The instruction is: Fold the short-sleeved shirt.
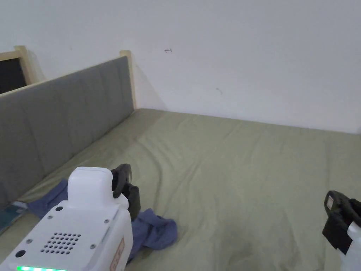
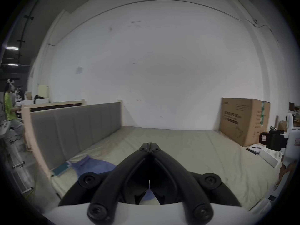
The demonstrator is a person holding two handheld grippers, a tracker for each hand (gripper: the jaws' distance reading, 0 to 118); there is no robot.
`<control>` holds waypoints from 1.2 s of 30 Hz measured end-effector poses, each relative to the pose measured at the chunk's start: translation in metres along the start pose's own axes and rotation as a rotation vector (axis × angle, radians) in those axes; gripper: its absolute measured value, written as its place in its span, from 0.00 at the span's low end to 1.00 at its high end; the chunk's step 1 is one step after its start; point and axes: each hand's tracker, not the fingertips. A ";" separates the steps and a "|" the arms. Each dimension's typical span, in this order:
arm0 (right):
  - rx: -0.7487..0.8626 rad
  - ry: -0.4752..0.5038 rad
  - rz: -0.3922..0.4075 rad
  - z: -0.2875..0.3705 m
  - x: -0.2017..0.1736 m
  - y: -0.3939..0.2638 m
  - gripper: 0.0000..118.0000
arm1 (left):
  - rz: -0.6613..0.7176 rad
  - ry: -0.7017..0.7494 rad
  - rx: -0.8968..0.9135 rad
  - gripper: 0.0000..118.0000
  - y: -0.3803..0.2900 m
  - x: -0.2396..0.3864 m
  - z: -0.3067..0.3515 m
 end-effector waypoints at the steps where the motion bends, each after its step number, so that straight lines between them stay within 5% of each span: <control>1: -0.004 0.039 -0.003 -0.005 -0.011 0.000 0.00 | -0.015 0.033 -0.003 0.00 0.002 -0.009 0.005; 9: -0.078 0.330 0.010 -0.041 -0.095 -0.013 0.00 | -0.036 0.264 -0.044 0.00 -0.001 -0.078 0.052; 18: -0.164 0.347 0.016 -0.058 -0.097 -0.035 0.00 | 0.034 0.195 -0.275 0.00 -0.051 -0.105 -0.001; 22: -0.230 0.305 0.008 -0.070 -0.085 -0.048 0.00 | 0.108 0.113 -0.605 0.00 -0.105 -0.119 -0.069; 23: -0.240 0.300 0.005 -0.073 -0.083 -0.051 0.00 | 0.084 0.106 -0.628 0.05 -0.114 -0.116 -0.080; 24: -0.251 0.294 0.001 -0.075 -0.080 -0.054 0.00 | 0.056 0.124 -0.574 0.21 -0.128 -0.115 -0.090; 27: -0.301 0.263 0.009 -0.084 -0.072 -0.062 0.00 | 0.119 0.091 -0.710 0.84 -0.156 -0.125 -0.128; 33: -0.392 0.207 -0.038 -0.105 -0.057 -0.078 0.00 | 0.027 0.106 -0.863 0.88 -0.184 -0.126 -0.188; 36: -0.423 0.193 -0.053 -0.113 -0.051 -0.084 0.00 | 0.012 0.001 -0.953 0.88 -0.198 -0.115 -0.203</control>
